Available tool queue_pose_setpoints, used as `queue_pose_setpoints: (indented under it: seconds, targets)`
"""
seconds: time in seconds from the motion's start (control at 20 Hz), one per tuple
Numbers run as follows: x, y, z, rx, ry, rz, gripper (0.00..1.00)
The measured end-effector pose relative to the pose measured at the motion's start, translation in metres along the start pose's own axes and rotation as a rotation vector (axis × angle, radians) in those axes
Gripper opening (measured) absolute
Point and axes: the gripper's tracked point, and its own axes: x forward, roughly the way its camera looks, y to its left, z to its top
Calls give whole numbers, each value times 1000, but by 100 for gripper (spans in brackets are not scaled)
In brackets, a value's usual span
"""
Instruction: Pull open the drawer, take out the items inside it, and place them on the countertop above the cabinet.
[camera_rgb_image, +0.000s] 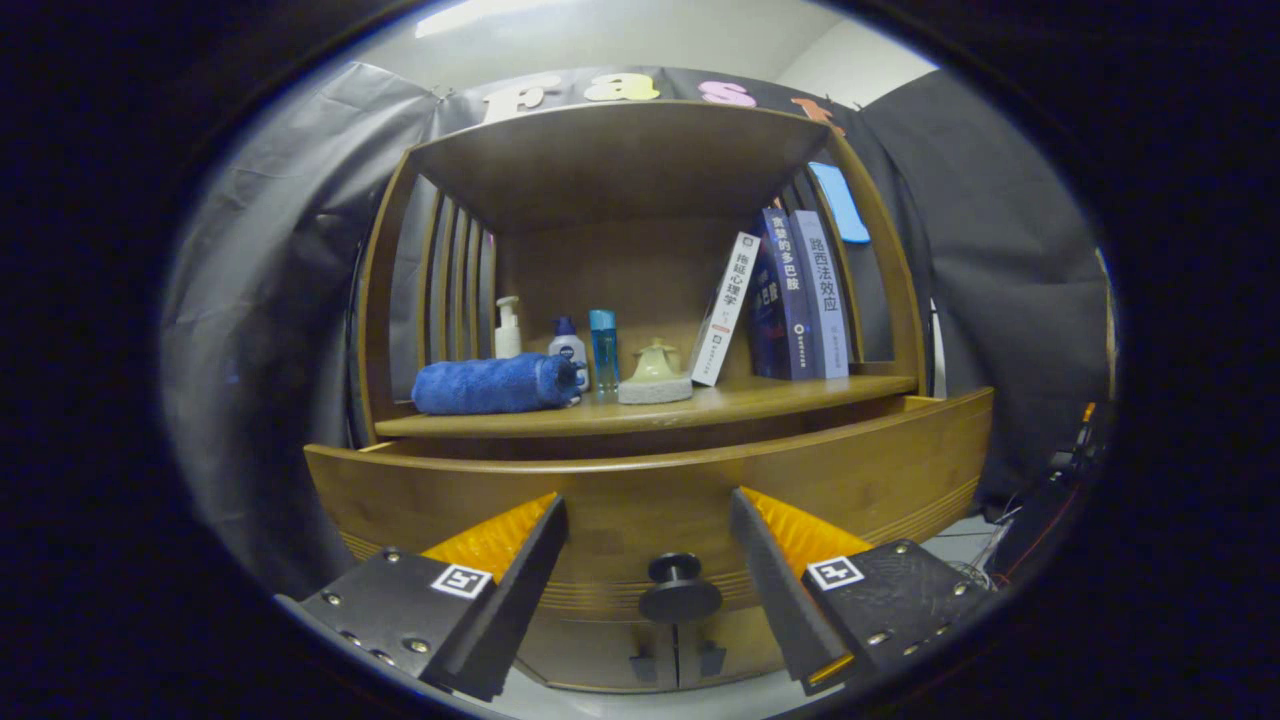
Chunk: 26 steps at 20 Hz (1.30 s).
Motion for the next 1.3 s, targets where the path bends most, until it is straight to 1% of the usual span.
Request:
queue_pose_setpoints:
  seconds: [0.3,0.5,0.65,0.8,0.9,0.95,1.05,1.2,1.3]
  targets:
    - [48,2,-2,0,1,5,99]
    - [69,3,-4,12,13,5,99]
    - [70,3,-2,43,18,5,99]
    - [70,2,0,-14,25,0,99]
    - [64,5,-8,-49,64,11,99]
    - [62,10,-6,-45,65,30,99]
    - [56,15,1,-24,43,41,99]
    - [41,9,11,-42,42,8,98]
    - [31,11,23,-38,40,11,99]
